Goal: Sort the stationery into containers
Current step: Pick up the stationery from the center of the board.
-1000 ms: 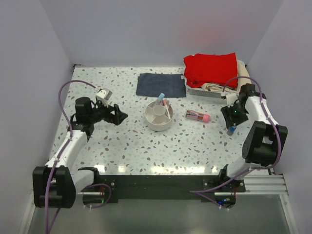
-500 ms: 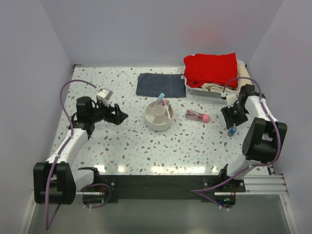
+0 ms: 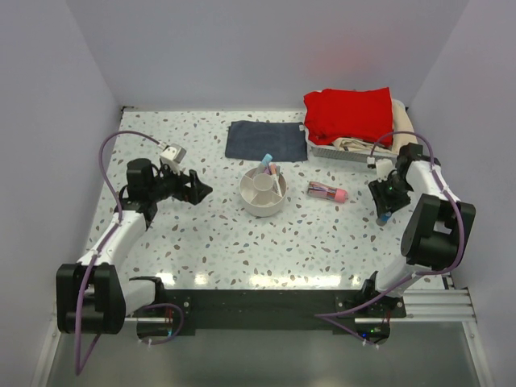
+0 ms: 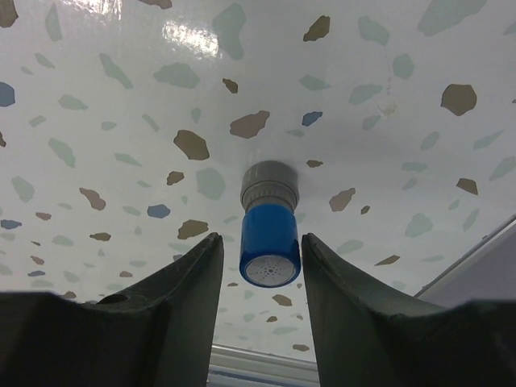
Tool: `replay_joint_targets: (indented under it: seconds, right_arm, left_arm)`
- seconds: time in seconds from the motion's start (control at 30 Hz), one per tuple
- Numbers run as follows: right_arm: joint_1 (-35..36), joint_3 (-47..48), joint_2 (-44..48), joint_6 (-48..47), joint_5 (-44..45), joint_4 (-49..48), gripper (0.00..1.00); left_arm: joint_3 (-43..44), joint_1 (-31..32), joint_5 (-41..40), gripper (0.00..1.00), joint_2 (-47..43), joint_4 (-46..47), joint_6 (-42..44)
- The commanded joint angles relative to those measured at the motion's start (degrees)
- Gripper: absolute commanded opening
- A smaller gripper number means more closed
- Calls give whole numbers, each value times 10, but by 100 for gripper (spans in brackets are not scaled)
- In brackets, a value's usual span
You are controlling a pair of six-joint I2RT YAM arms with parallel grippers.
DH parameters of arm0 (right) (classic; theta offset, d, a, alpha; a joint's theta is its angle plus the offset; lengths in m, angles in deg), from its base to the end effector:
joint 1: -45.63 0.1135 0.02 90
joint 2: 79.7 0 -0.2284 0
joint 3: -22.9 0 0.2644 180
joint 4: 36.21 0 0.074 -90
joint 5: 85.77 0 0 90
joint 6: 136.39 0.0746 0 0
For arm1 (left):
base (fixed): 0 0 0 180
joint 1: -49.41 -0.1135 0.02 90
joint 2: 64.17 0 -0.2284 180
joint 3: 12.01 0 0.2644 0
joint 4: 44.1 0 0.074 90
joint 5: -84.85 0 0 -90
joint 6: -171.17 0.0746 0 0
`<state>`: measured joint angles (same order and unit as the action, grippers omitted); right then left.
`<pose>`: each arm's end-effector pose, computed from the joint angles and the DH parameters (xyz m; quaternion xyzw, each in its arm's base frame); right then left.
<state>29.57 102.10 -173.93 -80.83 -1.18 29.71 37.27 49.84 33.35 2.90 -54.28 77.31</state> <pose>0.3052 -0.0805 0.1263 -0.1627 0.9824 0.0089 0.0913 0.2993 -0.0487 0.1810 0.1456 0.8138 -0.3006 0.4755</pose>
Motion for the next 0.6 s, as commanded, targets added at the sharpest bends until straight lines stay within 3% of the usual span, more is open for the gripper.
replay_joint_targets:
  seconds: [0.0, 0.23, 0.37, 0.43, 0.57]
  right_arm:
    - [-4, 4, 10, -4, 10, 8, 42]
    - [-4, 3, 7, 0, 21, 13, 38]
    - [-4, 2, 11, -8, 20, 26, 24]
    - [-4, 10, 23, -10, 2, 45, 23]
    - [6, 110, 77, 9, -62, 125, 22]
  left_arm:
    - [20, -4, 12, 100, 3, 35, -5]
    - [18, -4, 12, 100, 0, 35, -5]
    - [16, -4, 12, 100, -1, 37, -6]
    - [15, -4, 11, 100, -2, 38, -7]
    - [15, -4, 11, 100, -1, 41, -4]
